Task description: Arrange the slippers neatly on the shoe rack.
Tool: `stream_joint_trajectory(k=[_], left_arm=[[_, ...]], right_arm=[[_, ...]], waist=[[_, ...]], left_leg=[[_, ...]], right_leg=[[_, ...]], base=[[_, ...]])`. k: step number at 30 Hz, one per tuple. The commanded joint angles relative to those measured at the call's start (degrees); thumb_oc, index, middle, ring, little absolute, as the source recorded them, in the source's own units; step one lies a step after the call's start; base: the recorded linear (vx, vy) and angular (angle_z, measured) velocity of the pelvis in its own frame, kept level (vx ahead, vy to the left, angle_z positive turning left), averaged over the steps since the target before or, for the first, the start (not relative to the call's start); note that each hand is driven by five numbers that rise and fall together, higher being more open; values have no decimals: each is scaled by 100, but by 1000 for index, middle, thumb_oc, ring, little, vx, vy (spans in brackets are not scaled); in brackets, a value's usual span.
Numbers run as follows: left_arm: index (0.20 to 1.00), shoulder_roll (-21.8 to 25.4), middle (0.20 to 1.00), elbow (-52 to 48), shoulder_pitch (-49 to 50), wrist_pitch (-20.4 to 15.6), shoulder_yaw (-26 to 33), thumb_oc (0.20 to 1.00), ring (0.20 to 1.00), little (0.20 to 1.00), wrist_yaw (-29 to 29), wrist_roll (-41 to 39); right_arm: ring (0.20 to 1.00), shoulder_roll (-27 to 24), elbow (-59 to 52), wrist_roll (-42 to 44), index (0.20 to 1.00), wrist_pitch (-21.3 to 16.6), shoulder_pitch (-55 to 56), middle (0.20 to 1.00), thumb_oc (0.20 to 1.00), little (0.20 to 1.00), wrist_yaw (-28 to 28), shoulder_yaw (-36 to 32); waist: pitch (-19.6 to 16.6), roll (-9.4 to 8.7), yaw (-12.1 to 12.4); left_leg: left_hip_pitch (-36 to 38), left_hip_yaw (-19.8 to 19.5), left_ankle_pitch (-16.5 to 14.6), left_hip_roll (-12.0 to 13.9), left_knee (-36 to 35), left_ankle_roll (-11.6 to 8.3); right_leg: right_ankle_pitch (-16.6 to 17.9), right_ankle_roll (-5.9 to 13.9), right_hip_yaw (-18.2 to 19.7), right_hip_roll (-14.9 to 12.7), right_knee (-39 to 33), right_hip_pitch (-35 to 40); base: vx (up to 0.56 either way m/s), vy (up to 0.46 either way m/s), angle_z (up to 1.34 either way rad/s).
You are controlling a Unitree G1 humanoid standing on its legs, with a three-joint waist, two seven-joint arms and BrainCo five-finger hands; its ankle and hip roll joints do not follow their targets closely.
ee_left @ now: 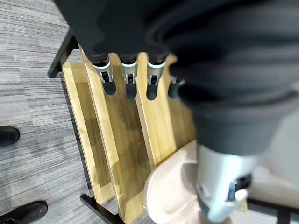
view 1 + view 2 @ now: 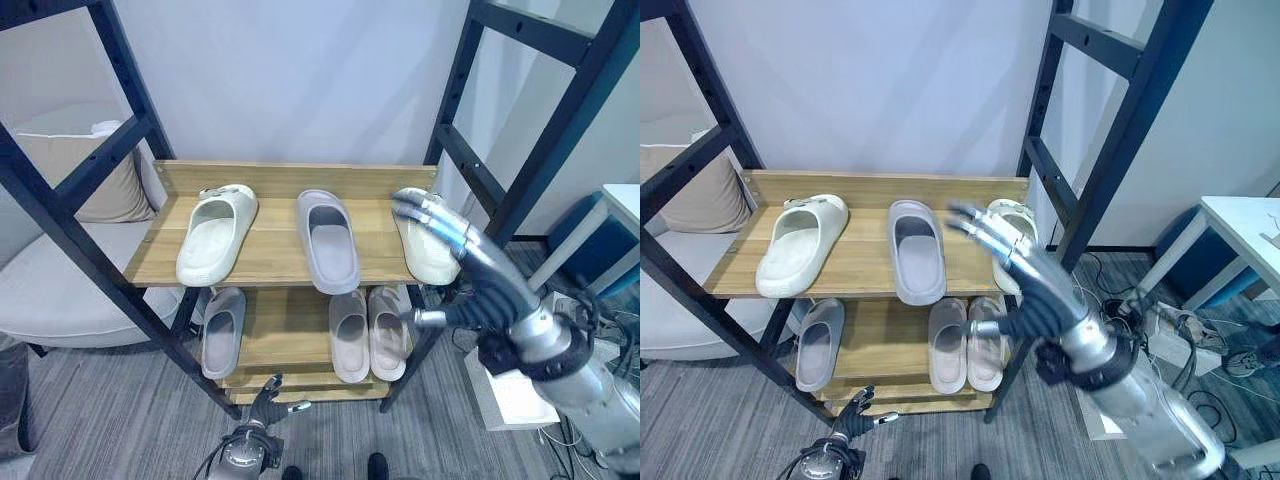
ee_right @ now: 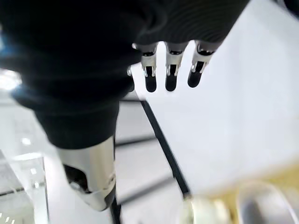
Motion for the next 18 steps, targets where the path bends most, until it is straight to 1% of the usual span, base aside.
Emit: stream_joint_trajectory(k=[1, 2, 4, 5, 6, 7, 8, 9, 11, 12, 14, 18], left_arm=[[1000, 74, 1000, -12, -358, -217, -22, 1000, 1000, 1000, 70, -234], [1000, 74, 1000, -12, -361, -216, -12, 1000, 1000, 1000, 69, -234], [1000, 103, 1000, -42, -334, -198, -19, 1000, 1000, 1000, 69, -255], [1000, 144, 1000, 0, -289, -193, 26, 1000, 1000, 1000, 56, -263], [1000, 145, 1000, 2, -291, -194, 30, 1000, 1000, 1000, 55, -263], [1000, 185, 1000, -12, -261, -197, 41, 1000, 1000, 1000, 53, -272], [1000, 185, 1000, -12, -261, -197, 41, 1000, 1000, 1000, 53, -272], [1000, 238, 1000, -6, -221, -209, 53, 1000, 1000, 1000, 3, -289], [1000, 300, 1000, -72, -138, -215, 73, 1000, 1000, 1000, -25, -337], [1000, 302, 1000, -75, -137, -213, 76, 1000, 1000, 1000, -25, -338], [1000, 332, 1000, 6, -80, -202, 99, 1000, 1000, 1000, -67, -352], [1000, 440, 1000, -98, -7, -223, 134, 1000, 1000, 1000, -95, -458]], right_arm=[[1000, 306, 465, -418, 1000, 255, -970, 1000, 1000, 1000, -592, 25], [1000, 309, 484, -423, 1000, 249, -992, 1000, 1000, 1000, -601, 42], [1000, 481, 861, -541, 1000, 398, -1281, 1000, 1000, 1000, -661, 145], [1000, 564, 1366, -765, 1000, 579, -1567, 1000, 1000, 1000, -759, 211], [1000, 567, 1378, -766, 1000, 574, -1579, 1000, 1000, 1000, -765, 218], [1000, 571, 1790, -961, 1000, 701, -1825, 1000, 1000, 1000, -851, 322], [1000, 571, 1791, -961, 1000, 700, -1826, 1000, 1000, 1000, -851, 322], [1000, 566, 2305, -1116, 1000, 795, -2042, 1000, 1000, 1000, -892, 424], [1000, 591, 2688, -1086, 1000, 886, -2183, 1000, 1000, 1000, -928, 467], [1000, 594, 2699, -1086, 1000, 881, -2192, 1000, 1000, 1000, -933, 473], [1000, 690, 3090, -1050, 1000, 960, -2329, 1000, 1000, 1000, -950, 558], [1000, 805, 3682, -1145, 1000, 1097, -2720, 1000, 1000, 1000, -934, 804]], waist=[[212, -25, 358], [217, -26, 349], [241, -42, 439], [273, -66, 568], [277, -68, 561], [312, -95, 663], [313, -95, 662], [363, -129, 790], [407, -150, 903], [408, -152, 898], [460, -185, 1035], [533, -225, 1263]], left_leg=[[105, -138, -281, -29, -4, 85], [107, -138, -281, -30, -4, 85], [92, -183, -274, -51, -4, 96], [70, -244, -260, -66, -4, 109], [70, -246, -260, -67, -4, 109], [51, -296, -255, -86, -4, 122], [52, -297, -255, -86, -4, 123], [23, -356, -249, -102, -4, 131], [-9, -414, -244, -120, -4, 142], [-9, -416, -243, -121, -4, 143], [-2, -482, -293, -131, 7, 145], [-99, -572, -282, -161, 29, 143]], right_leg=[[-433, 359, -162, -160, 64, 419], [-433, 359, -162, -160, 65, 420], [-430, 359, -204, -174, 76, 430], [-431, 361, -263, -192, 92, 439], [-432, 361, -266, -193, 92, 441], [-436, 366, -318, -207, 109, 448], [-436, 366, -319, -207, 109, 449], [-445, 369, -385, -228, 128, 457], [-453, 374, -459, -240, 134, 462], [-453, 374, -461, -241, 134, 462], [-496, 372, -535, -240, 118, 517], [-491, 384, -653, -255, 45, 515]], base=[[-6, 29, 4], [-4, 21, 5], [1, 26, 5], [12, 26, 11], [18, 26, 18], [6, 12, 21], [16, 23, 28], [20, 20, 26], [22, 23, 22], [23, 16, 18], [58, 6, 15], [46, 21, 15]])
